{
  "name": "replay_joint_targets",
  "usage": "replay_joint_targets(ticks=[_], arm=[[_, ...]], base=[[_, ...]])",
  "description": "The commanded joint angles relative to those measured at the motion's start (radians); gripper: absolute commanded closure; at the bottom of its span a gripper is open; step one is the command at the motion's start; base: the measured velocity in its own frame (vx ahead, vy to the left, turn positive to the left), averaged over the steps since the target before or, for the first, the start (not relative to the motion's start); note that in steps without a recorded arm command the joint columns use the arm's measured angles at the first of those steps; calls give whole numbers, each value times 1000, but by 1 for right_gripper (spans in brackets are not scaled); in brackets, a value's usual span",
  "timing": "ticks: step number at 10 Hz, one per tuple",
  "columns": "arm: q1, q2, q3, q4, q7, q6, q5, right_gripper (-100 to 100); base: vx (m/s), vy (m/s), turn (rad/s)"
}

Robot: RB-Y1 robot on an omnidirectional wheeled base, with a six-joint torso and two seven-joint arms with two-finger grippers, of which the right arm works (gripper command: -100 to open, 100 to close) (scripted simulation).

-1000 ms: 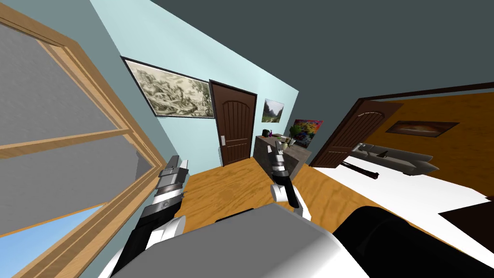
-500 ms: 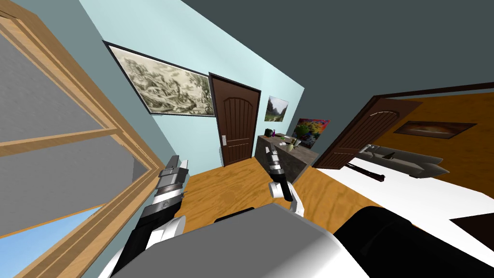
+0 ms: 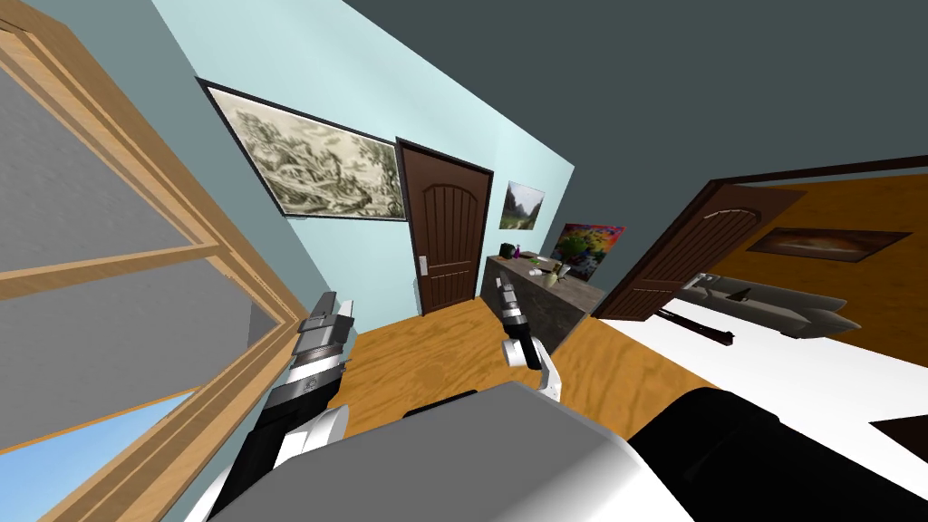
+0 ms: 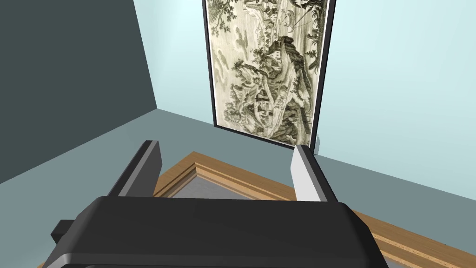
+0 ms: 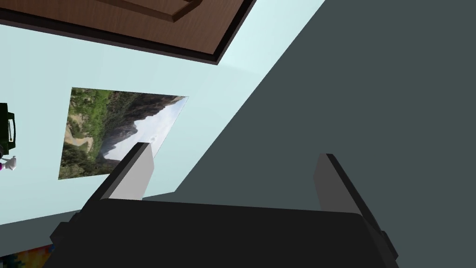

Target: Pull the door open

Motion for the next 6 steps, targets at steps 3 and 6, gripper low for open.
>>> replay_joint_targets(ticks=[3, 6], arm=[[-56, -12, -17, 92, 74, 1, 32, -100], [-101, -17, -28, 174, 142, -1, 63, -100]], base=[[106, 61, 10], [100, 59, 10]])
